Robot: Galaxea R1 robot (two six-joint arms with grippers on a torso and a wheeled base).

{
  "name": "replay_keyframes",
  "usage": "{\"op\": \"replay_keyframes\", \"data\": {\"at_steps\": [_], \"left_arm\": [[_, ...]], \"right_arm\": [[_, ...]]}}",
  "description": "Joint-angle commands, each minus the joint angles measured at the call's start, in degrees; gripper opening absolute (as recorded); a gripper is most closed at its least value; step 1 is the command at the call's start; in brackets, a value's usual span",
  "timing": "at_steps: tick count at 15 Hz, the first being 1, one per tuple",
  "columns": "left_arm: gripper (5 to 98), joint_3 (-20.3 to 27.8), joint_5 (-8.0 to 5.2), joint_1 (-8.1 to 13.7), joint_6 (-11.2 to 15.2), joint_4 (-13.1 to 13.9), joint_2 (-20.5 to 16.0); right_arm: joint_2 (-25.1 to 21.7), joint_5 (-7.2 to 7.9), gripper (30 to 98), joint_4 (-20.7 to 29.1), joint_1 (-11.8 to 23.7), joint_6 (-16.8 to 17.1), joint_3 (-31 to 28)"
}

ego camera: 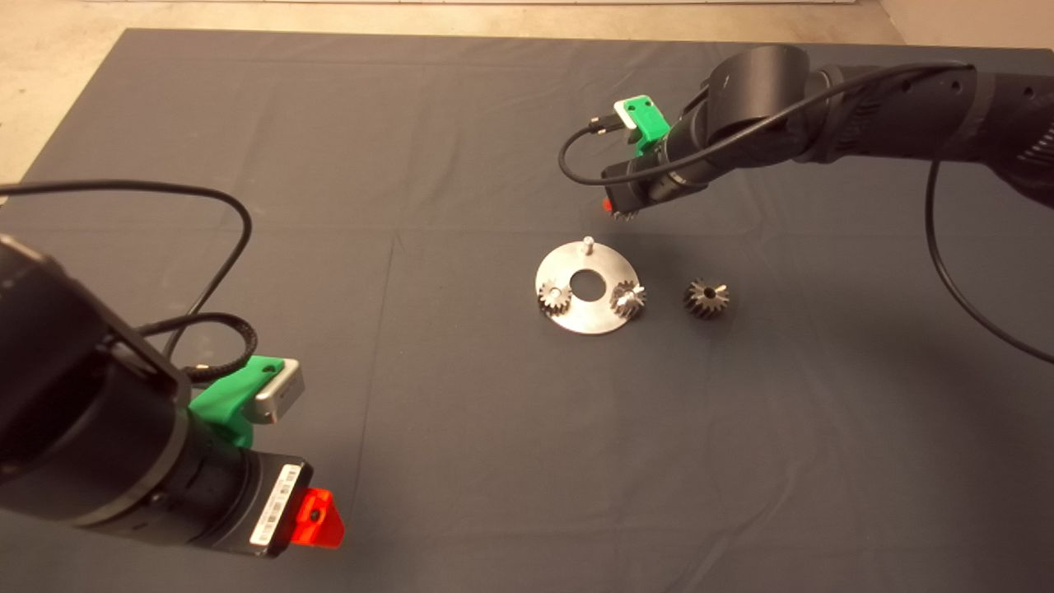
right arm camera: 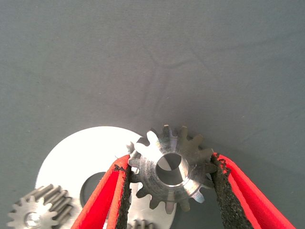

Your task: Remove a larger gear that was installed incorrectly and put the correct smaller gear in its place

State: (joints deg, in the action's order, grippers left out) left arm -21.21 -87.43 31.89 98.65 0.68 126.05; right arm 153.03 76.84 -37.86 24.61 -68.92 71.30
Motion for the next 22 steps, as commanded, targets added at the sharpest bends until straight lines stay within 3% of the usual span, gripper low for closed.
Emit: {"op": "replay_keyframes", "data": {"at_steps": [1,10,22], "left_arm": [[97.8,0.9,-0.9,0.3,0.4,0.8,0.0],[97.8,0.9,-0.9,0.3,0.4,0.9,0.0],[97.8,0.9,-0.9,0.3,0.4,0.8,0.0]], "right_arm": [[1.1,-0.37,41.4,0.4,1.5,-1.1,-0.3],[3.7,-0.41,41.4,0.1,1.1,-0.8,0.0],[3.9,-0.11,41.4,-0.2,0.4,-0.8,-0.3]]}}
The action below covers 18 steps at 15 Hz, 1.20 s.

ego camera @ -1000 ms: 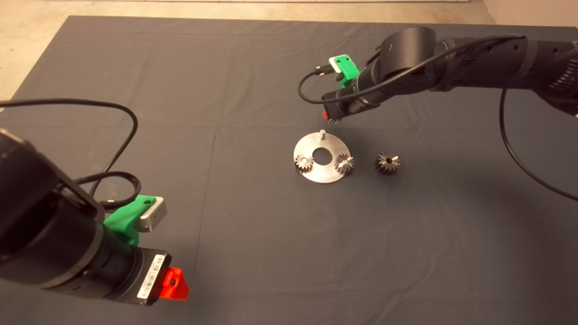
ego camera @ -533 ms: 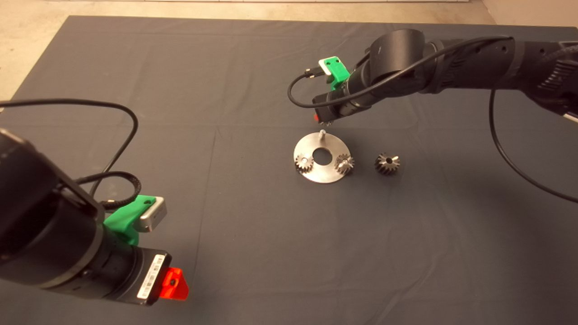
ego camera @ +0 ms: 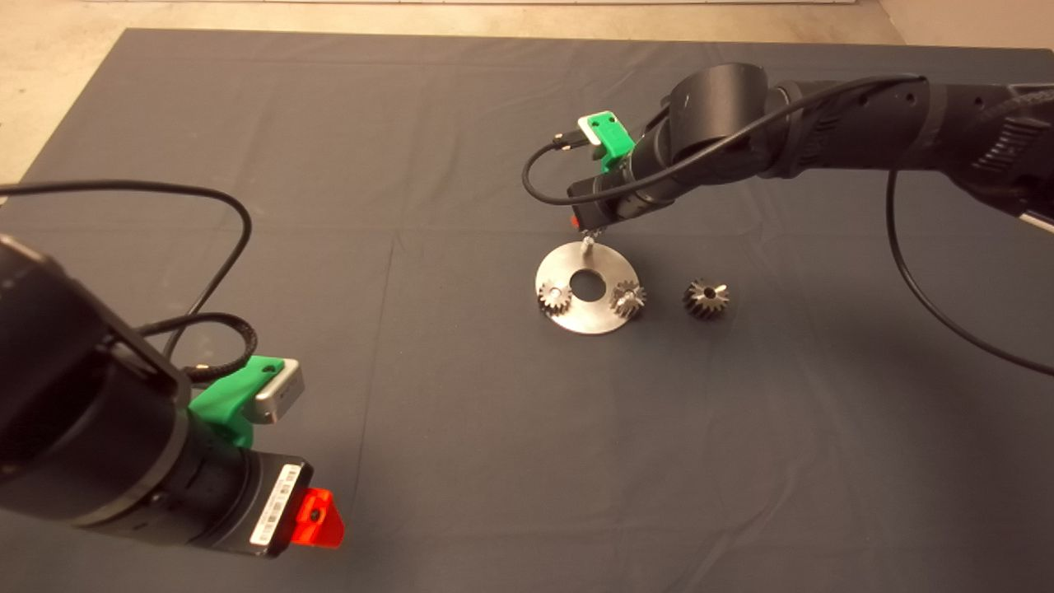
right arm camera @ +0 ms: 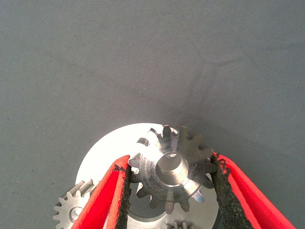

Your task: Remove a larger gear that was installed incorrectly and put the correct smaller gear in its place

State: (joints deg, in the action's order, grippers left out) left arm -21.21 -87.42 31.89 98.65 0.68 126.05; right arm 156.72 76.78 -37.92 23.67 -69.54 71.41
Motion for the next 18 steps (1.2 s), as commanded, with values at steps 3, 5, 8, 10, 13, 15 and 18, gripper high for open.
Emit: {"op": "replay_keyframes", "data": {"at_steps": [3,5,8,10,13,15,18], "left_arm": [[97.8,0.9,-0.91,0.3,0.4,0.9,0.0],[97.8,0.9,-0.91,0.3,0.4,0.9,0.0],[97.8,0.9,-0.91,0.3,0.4,0.8,0.0],[97.8,0.9,-0.91,0.3,0.4,0.8,0.0],[97.8,0.9,-0.91,0.3,0.4,0.8,0.0],[97.8,0.9,-0.91,0.3,0.4,0.8,0.0],[97.8,0.9,-0.91,0.3,0.4,0.9,0.0]], "right_arm": [[0.2,0.12,41.4,-0.1,0.8,-0.2,-0.4],[0.2,0.21,41.4,-0.1,0.4,-0.2,-0.4],[0.2,0.48,41.4,-0.2,0.4,-0.2,-0.4],[0.2,0.48,41.4,-0.2,0.4,-0.2,-0.4],[0.1,0.48,41.4,-0.4,0.4,-0.1,-0.1],[0.0,0.48,41.4,-0.4,0.4,-0.1,0.1],[-0.1,0.48,41.4,-0.5,0.4,-0.1,0.3]]}}
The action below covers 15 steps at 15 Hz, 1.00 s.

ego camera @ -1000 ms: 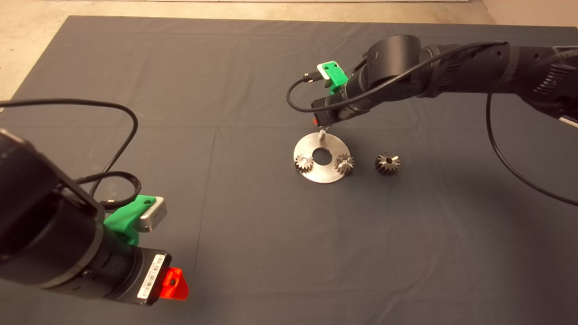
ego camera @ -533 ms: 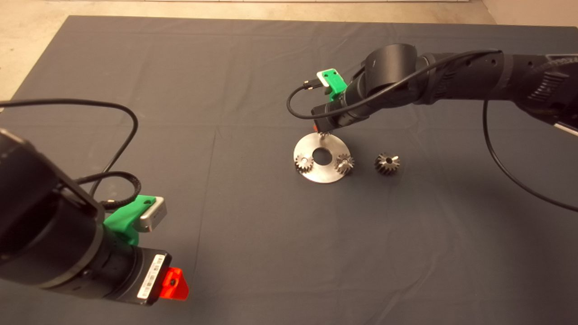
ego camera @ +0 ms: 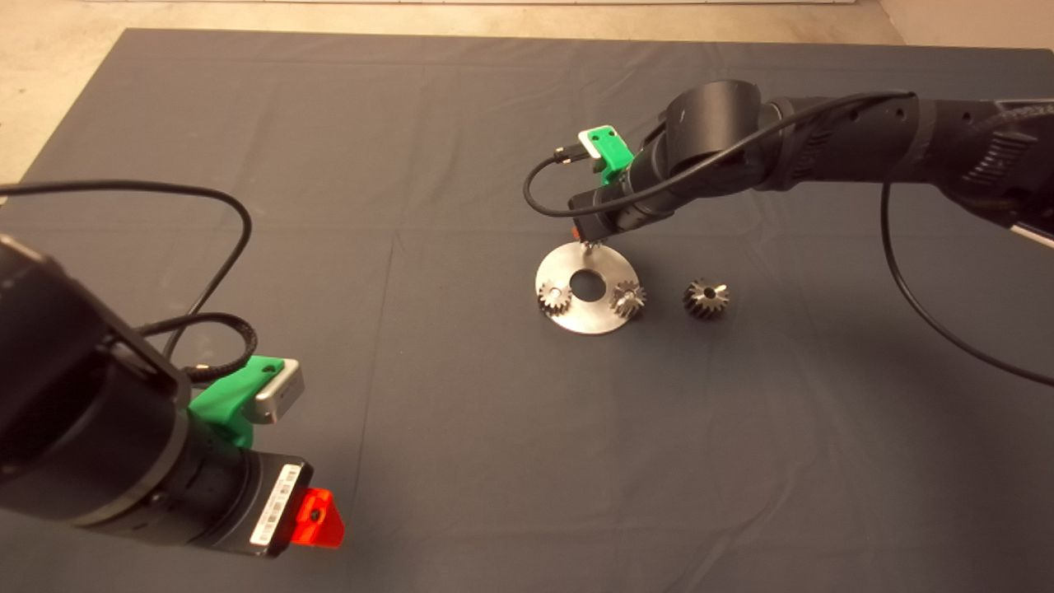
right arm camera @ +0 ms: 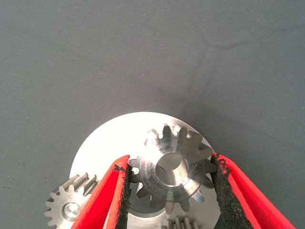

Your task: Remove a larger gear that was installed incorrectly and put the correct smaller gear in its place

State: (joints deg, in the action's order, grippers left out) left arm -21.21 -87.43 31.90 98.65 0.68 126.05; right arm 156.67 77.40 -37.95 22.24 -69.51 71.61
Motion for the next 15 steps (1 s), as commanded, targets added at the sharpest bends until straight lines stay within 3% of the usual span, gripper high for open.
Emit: {"op": "replay_keyframes", "data": {"at_steps": [1,15], "left_arm": [[97.8,0.9,-0.9,0.3,0.4,0.8,0.0],[97.8,0.9,-0.9,0.3,0.4,0.8,0.0]], "right_arm": [[-0.2,-0.14,41.4,-0.4,1.8,-0.1,0.1],[0.3,-0.49,41.4,-0.5,1.1,0.1,2.6]]}}
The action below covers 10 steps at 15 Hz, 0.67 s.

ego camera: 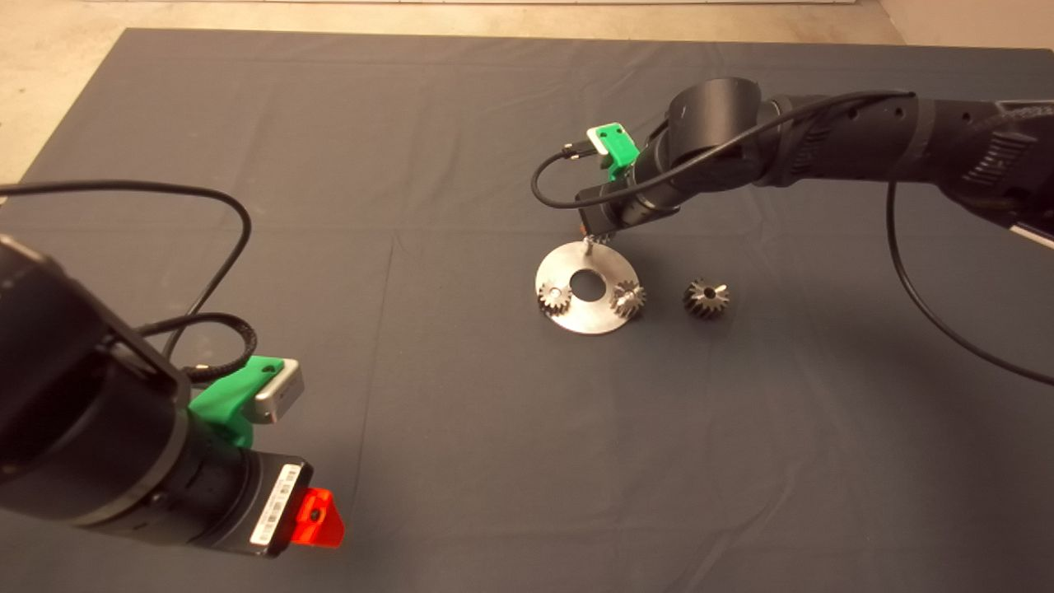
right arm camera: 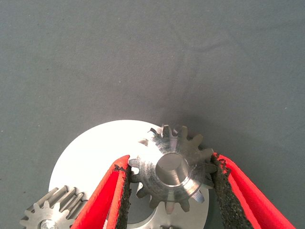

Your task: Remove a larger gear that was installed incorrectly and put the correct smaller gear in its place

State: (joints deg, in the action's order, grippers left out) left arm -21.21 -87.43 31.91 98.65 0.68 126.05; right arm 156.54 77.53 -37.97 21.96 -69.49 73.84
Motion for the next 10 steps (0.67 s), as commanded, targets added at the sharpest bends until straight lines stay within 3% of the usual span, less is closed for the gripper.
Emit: {"op": "replay_keyframes", "data": {"at_steps": [1,10], "left_arm": [[97.8,0.9,-0.9,0.3,0.4,0.8,0.0],[97.8,0.9,-0.9,0.3,0.3,0.8,0.0]], "right_arm": [[0.4,-0.72,41.4,-0.4,1.3,0.1,0.4],[0.7,-0.89,41.4,-0.4,0.6,-0.1,0.5]]}}
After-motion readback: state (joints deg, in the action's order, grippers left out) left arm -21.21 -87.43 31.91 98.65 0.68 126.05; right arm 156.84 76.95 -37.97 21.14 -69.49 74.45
